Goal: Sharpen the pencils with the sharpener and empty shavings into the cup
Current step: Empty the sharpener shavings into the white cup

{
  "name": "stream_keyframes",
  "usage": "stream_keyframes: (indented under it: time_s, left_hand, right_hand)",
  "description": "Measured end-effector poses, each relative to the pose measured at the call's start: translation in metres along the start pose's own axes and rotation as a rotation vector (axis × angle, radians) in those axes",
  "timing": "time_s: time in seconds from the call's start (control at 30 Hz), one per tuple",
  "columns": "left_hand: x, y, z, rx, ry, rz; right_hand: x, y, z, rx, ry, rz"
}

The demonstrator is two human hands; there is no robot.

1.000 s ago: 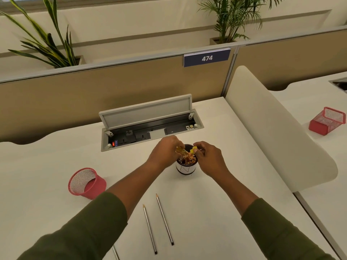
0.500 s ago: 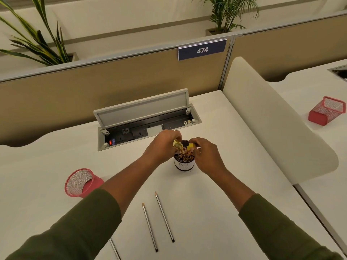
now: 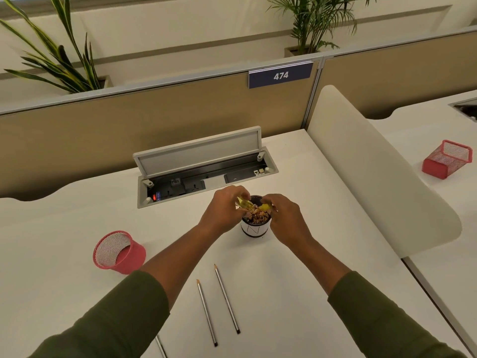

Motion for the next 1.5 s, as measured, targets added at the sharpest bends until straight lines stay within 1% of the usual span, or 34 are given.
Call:
stream_keyframes:
  time_s: [0.07,0.13,0.2,0.27,0.4,0.53,0.67,0.73,0.8,0.93,1.0,1.13,1.2,1.27,1.37,1.4,1.43,1.5]
  left_hand:
    - [-0.003,0.002,-0.002,-0.054,-0.050,-0.097]
    - [-0.007,0.007,-0.004,-0.113,-0.107,-0.218]
    - [-0.008,0.012,-0.005,-0.155,-0.140,-0.314]
    - [-0.007,0.016,-0.007,-0.196,-0.148,-0.387]
    - [-0.004,0.020,-0.009,-0.246,-0.151,-0.502]
    - [-0.003,0.025,-0.011,-0.258,-0.159,-0.519]
    - [-0.002,0.030,-0.010,-0.274,-0.167,-0.524]
    - [-0.002,0.032,-0.009,-0.288,-0.166,-0.520]
    - [-0.001,0.034,-0.009,-0.295,-0.164,-0.510]
    - [-0.003,0.035,-0.009,-0.296,-0.166,-0.507]
    - [-0.004,0.035,-0.009,-0.300,-0.167,-0.507]
    - [-0.005,0.036,-0.009,-0.297,-0.168,-0.511]
    - [-0.005,0.035,-0.009,-0.300,-0.170,-0.513]
    - [-0.004,0.036,-0.009,-0.304,-0.174,-0.512]
    - [-0.005,0.036,-0.010,-0.304,-0.180,-0.517]
    - [-0.005,0.036,-0.011,-0.304,-0.180,-0.523]
    - [-0.005,0.036,-0.011,-0.306,-0.179,-0.535]
    - [-0.005,0.036,-0.013,-0.325,-0.176,-0.581]
  right_hand:
    - [0.002,-0.011,0.001,0.103,-0.003,0.132]
    - [0.007,-0.022,0.001,0.219,0.028,0.344]
    - [0.013,-0.026,0.001,0.277,0.060,0.514]
    - [0.013,-0.024,0.000,0.266,0.082,0.582]
    - [0.011,-0.019,0.000,0.212,0.085,0.631]
    - [0.012,-0.018,0.001,0.146,0.048,0.527]
    - [0.009,-0.014,0.003,0.051,-0.009,0.270]
    - [0.006,-0.014,0.005,0.080,-0.027,0.226]
    - [0.008,-0.019,0.009,0.165,-0.007,0.268]
    - [0.022,-0.026,0.013,0.422,0.137,0.613]
    - [0.023,-0.026,0.013,0.467,0.169,0.655]
    - [0.023,-0.027,0.015,0.491,0.184,0.665]
    - [0.022,-0.027,0.016,0.475,0.186,0.629]
    - [0.017,-0.024,0.018,0.419,0.158,0.518]
    - [0.006,-0.014,0.021,0.214,0.102,0.162]
    - [0.004,-0.010,0.020,0.159,0.086,0.086]
    - [0.002,-0.007,0.019,0.129,0.074,0.064]
    - [0.001,-0.004,0.016,0.121,0.065,0.131]
Point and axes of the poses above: each hand's wrist, its own z-axis towards the middle knuckle, its own x-axis out of the palm, y = z × x, the point moved 8 cm from there along z, towards the middle knuckle, and after that the axes turned 9 degrees about -z, right-handed, at the moved point
